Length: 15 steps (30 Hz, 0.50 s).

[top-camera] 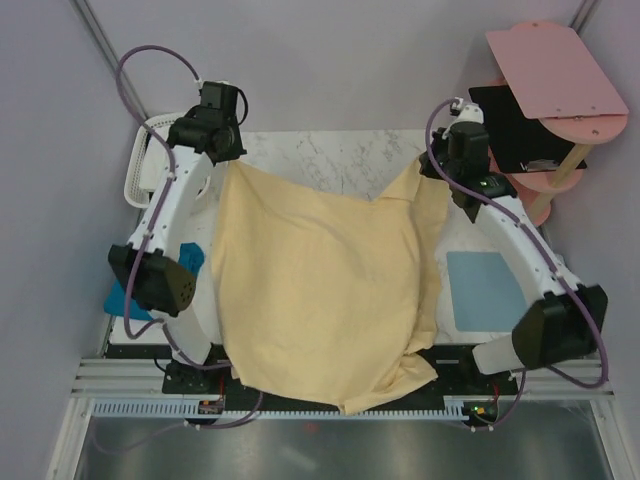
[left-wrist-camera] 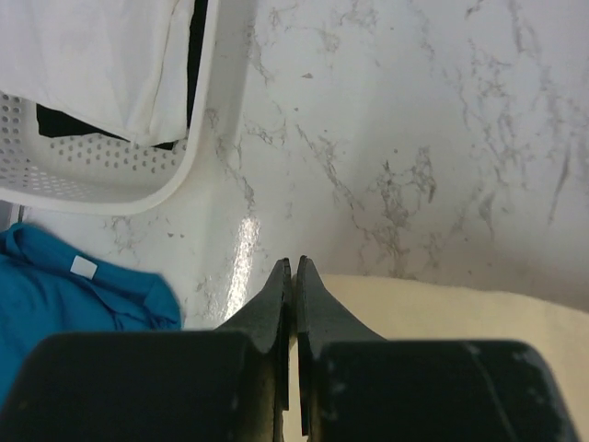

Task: Fold and stack the t-shirts
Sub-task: Flatten the tshirt out

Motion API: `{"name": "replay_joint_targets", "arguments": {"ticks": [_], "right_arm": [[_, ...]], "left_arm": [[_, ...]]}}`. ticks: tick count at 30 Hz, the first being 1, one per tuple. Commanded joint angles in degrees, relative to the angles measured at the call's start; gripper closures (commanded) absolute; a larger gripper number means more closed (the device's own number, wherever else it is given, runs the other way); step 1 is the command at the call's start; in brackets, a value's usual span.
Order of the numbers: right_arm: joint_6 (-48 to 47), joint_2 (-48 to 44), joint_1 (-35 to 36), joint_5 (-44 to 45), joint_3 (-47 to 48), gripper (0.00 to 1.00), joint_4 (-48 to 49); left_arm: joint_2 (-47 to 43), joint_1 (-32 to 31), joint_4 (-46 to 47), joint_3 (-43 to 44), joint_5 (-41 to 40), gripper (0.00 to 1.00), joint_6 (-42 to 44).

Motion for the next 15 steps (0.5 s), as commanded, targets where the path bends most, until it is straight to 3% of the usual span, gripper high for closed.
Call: {"name": "replay_joint_targets", "arguments": {"ticks": [1,4,7,15], "right_arm": [[0.4,13.5,-2.0,0.7,8.2,1.0,10.5],[0.4,29.4,-2.8,-1.5,19.6,1.0,9.0],[0.2,38.3,-3.4,-2.0,30.0,1.0,7.1],[-0.1,53.9,-4.4,-3.1,53.3,1.0,2.0]], "left_arm": [[11.0,3.1,3.5,8.2,-2.6,0.98,2.3],[19.0,4.8,3.6,14.5,-2.0,0.98,1.9],[24.4,5.8,3.6,20.1,-2.7,0.98,2.8],[29.0,8.0,4.5,22.1,-3.7,0.98,2.8]]}}
